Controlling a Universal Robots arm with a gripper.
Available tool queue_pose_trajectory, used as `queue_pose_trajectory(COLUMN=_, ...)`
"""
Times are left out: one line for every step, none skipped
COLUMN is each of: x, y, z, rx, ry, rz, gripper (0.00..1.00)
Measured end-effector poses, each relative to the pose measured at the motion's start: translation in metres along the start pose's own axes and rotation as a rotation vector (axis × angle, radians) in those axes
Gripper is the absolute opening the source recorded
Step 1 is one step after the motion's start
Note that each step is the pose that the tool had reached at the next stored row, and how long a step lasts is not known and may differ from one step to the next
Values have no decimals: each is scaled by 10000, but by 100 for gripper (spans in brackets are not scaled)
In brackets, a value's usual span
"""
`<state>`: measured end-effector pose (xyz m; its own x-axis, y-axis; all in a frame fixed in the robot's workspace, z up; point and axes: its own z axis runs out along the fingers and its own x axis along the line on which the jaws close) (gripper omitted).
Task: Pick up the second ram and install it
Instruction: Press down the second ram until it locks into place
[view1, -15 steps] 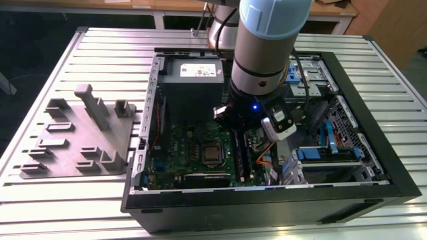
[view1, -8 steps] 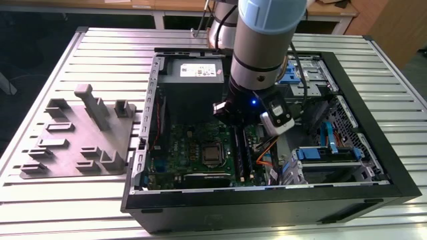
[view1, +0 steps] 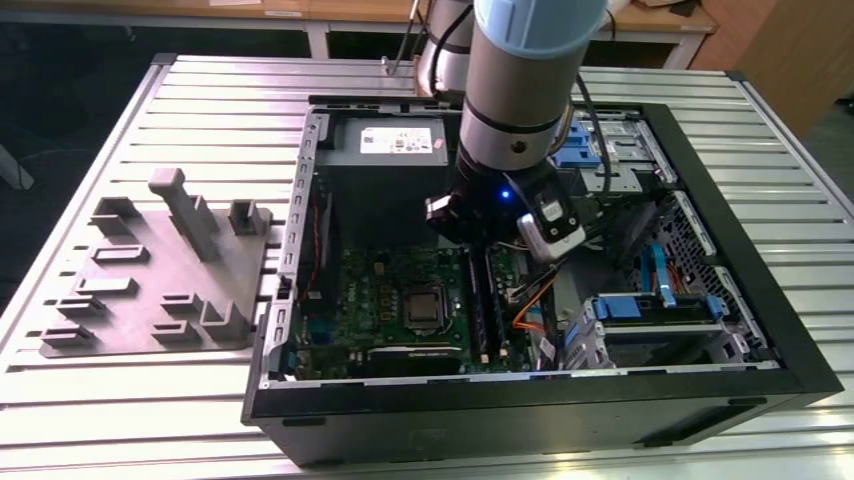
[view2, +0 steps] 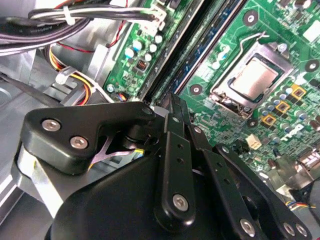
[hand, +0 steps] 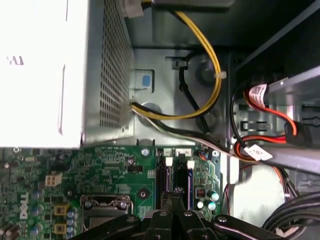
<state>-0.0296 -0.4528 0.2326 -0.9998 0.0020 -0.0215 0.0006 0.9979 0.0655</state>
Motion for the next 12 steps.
queue_pose_trajectory(x=0, y=3, z=1, rx=0, ry=0, rz=0, gripper=10)
queue_pose_trajectory(x=-1, y=4, z=3, rx=0, ry=0, rz=-2, gripper=10)
queue_pose_trajectory(x=0, y=5, z=10, rx=-2, ry=-1, rz=-1, gripper=10)
queue_pose_trajectory(x=0, y=6, z=21, rx=1, ry=1, rz=-1, gripper=10)
queue_pose_trajectory(x=1, y=7, z=35, rx=0, ry=0, rz=0, gripper=10)
queue_pose_trajectory(x=1, y=8, z=43, rx=0, ry=0, rz=-1, gripper=10)
queue_pose_trajectory(x=1, y=10, z=44, rx=1, ry=1, rz=0, gripper=10)
queue_pose_trajectory(x=1, y=15, z=44, rx=-2, ry=1, rz=0, gripper=10)
queue_pose_trajectory(x=2, y=24, z=47, rx=-6, ry=0, rz=2, gripper=10)
queue_pose_trajectory(x=2, y=35, z=49, rx=-7, ry=0, rz=1, gripper=10)
queue_pose_trajectory(x=2, y=47, z=52, rx=-8, ry=0, rz=0, gripper=10)
queue_pose_trajectory(x=2, y=58, z=55, rx=-9, ry=0, rz=0, gripper=10)
